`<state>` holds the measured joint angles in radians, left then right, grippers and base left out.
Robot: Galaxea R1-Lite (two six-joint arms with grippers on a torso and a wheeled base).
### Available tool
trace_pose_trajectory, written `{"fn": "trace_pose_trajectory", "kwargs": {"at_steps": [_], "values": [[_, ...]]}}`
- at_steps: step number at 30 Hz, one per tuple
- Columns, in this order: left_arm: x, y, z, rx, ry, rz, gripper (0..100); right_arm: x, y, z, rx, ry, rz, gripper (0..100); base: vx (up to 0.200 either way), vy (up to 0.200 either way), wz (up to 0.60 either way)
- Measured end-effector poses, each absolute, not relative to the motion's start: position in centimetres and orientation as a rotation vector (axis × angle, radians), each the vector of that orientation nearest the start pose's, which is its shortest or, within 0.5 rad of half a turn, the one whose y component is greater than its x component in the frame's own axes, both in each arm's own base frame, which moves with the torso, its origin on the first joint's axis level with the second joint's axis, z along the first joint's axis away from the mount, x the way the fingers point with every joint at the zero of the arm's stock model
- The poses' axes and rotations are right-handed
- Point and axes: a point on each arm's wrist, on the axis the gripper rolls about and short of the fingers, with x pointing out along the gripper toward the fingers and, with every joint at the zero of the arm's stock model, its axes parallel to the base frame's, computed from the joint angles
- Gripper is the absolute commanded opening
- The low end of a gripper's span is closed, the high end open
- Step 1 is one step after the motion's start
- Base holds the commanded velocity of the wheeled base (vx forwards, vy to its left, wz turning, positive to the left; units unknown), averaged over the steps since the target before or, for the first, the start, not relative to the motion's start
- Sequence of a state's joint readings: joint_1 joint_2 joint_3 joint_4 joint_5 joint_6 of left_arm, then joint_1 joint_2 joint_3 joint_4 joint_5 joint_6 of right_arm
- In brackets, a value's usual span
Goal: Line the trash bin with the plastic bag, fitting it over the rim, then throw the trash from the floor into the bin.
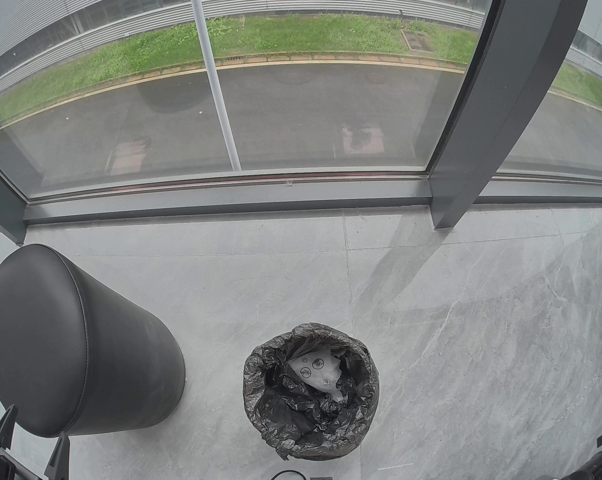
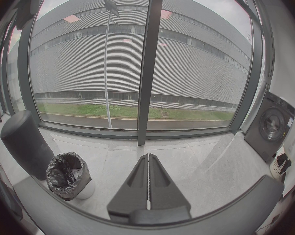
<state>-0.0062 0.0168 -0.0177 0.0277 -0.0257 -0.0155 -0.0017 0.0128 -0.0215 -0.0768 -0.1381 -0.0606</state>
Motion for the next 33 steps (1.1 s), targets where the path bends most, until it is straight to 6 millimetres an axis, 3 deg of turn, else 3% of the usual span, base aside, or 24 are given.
{"fn": "trace_pose_trajectory", "kwargs": {"at_steps": [14,33], "values": [[-2.29,-0.05,7.8,-0.016,0.027,-0.032,100,-2.33,0.03,8.55,-0.043,-0.052,0.007,0,0.0,0.0,0.0],[-2.28,-0.04,7.91,-0.016,0.015,-0.032,100,-2.3,0.03,8.02,-0.014,0.0,0.007,0,0.0,0.0,0.0]]}}
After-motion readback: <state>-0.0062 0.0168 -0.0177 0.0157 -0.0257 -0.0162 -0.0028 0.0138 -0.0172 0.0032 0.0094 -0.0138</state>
